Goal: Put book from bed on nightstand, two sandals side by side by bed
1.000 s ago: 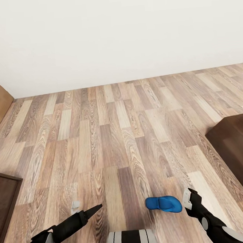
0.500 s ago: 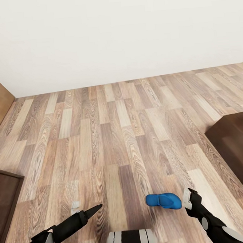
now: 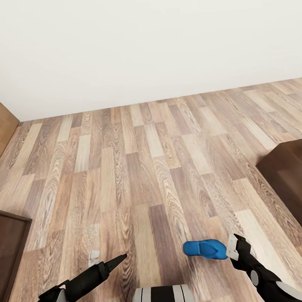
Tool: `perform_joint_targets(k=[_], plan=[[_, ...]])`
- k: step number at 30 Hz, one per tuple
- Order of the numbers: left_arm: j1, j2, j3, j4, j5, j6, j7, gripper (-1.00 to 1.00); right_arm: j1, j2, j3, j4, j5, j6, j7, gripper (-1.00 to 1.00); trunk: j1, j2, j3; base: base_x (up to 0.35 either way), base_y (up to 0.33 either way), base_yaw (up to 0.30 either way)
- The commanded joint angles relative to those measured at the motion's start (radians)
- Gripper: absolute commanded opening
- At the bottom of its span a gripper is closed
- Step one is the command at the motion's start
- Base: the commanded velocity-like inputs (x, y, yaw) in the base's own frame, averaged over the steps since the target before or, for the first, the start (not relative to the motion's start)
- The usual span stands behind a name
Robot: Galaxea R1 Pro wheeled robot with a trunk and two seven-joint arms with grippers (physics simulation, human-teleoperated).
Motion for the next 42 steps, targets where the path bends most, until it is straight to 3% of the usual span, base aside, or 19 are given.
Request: perform_joint_targets(k=[1,25,27,31,33,42], plan=[[0.0,0.0,0.0,0.0,0.004,0.009,-0.002,1.0,0.0,0.0,0.001,-0.001,0.009,-0.001,0.001,1.0,0.0,0.0,-0.001,0.042,0.113,0.0],[0.0,0.0,0.002,0.001,0.005,0.01,-0.002,1.0,0.001,-0.001,0.007,-0.009,0.011,-0.007,0.009,1.0,0.0,0.0,-0.001,0.027,0.047,0.0],[-0.001,0.0,0.002,0.001,0.005,0.01,-0.001,1.0,0.001,-0.001,0.008,-0.014,0.011,-0.008,0.031,1.0,0.0,0.0,-0.001,0.0,0.0,0.0],[0.0,0.0,0.002,0.002,0.005,0.009,-0.001,1.0,0.001,-0.002,0.006,-0.032,0.008,-0.009,0.178,1.0,0.0,0.0,-0.001,0.0,0.0,0.0],[-0.001,0.0,0.002,0.002,0.005,0.008,-0.001,1.0,0.001,-0.002,0.005,-0.062,0.008,-0.009,0.217,1.0,0.0,0.0,-0.001,0.0,0.0,0.0],[-0.001,0.0,0.002,0.002,0.005,0.008,0.0,1.0,0.001,-0.002,0.003,-0.122,0.008,-0.008,0.245,1.0,0.0,0.0,-0.001,0.0,0.0,0.0]])
